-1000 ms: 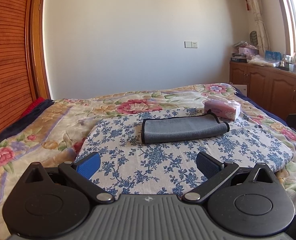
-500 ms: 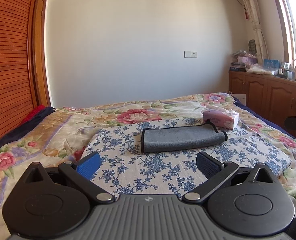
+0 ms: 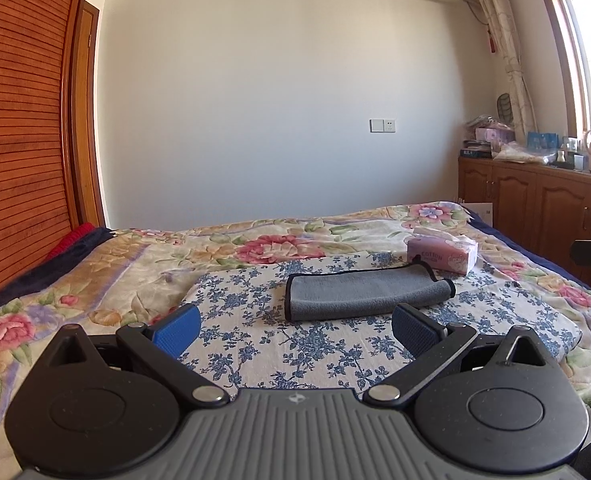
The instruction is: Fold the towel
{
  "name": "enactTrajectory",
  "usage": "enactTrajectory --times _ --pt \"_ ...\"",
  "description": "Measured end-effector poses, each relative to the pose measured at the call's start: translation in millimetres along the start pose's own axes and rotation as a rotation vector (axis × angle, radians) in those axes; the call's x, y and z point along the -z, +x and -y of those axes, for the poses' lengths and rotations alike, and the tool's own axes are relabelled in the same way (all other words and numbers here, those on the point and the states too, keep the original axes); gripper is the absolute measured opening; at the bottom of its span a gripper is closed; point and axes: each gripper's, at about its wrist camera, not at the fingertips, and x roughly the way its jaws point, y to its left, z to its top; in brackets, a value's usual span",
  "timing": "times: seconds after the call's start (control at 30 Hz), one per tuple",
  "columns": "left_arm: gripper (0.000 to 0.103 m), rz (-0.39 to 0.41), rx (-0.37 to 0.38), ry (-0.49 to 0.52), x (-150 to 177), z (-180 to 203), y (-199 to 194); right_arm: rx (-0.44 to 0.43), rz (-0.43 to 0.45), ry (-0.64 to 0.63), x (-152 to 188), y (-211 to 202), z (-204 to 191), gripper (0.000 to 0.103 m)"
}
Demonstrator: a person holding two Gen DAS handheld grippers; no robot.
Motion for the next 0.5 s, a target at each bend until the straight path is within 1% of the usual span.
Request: enactTrajectory --times 0.5 --pt "0.103 -0.005 -0.001 -0.006 2.8 0.8 0.0 0.003 0.001 -0.005 1.8 -0.2 1.5 0.103"
